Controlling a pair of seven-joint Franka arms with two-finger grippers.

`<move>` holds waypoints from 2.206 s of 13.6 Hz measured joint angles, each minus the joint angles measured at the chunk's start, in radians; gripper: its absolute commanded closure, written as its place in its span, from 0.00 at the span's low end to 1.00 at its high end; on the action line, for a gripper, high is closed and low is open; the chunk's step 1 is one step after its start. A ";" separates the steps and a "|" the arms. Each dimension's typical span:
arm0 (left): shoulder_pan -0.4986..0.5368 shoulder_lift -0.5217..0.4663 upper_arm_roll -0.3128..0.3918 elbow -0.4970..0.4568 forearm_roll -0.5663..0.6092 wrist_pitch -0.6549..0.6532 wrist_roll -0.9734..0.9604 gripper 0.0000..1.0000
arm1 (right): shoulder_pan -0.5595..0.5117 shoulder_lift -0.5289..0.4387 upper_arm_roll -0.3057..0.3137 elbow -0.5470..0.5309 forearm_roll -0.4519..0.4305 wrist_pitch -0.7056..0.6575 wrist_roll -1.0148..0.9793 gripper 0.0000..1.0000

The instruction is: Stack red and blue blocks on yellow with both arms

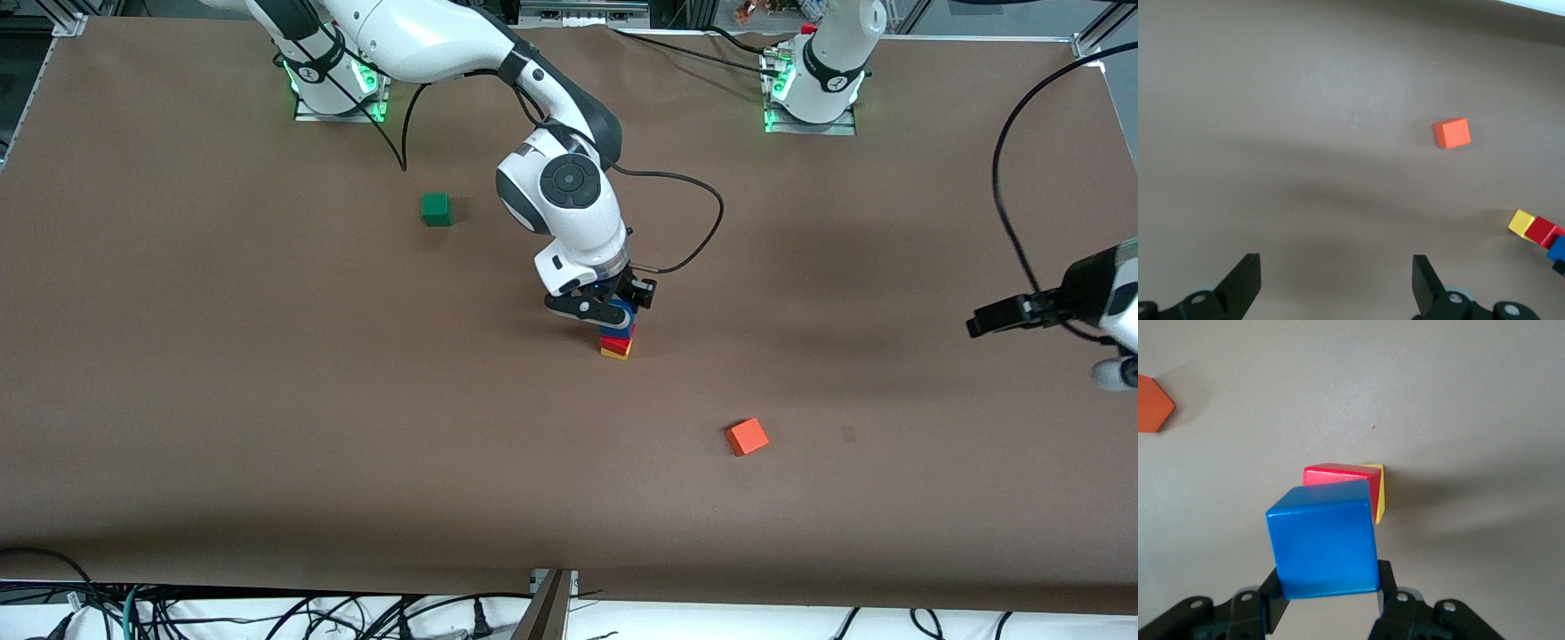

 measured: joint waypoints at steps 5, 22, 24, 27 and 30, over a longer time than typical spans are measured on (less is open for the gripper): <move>0.021 -0.182 -0.003 -0.267 -0.005 0.103 0.012 0.00 | 0.001 0.011 0.000 0.004 -0.012 0.031 0.000 0.38; 0.024 -0.177 -0.003 -0.279 -0.004 0.143 0.012 0.00 | -0.242 -0.264 -0.051 0.064 -0.008 -0.406 -0.164 0.00; 0.024 -0.177 -0.003 -0.279 -0.004 0.143 0.012 0.00 | -0.332 -0.343 -0.068 0.018 0.068 -0.466 -0.287 0.00; 0.023 -0.176 -0.003 -0.278 0.000 0.143 0.012 0.00 | -0.417 -0.491 -0.152 -0.117 0.117 -0.570 -0.511 0.00; 0.021 -0.176 -0.006 -0.278 0.044 0.143 0.012 0.00 | -0.420 -0.635 -0.268 -0.233 0.118 -0.658 -0.696 0.00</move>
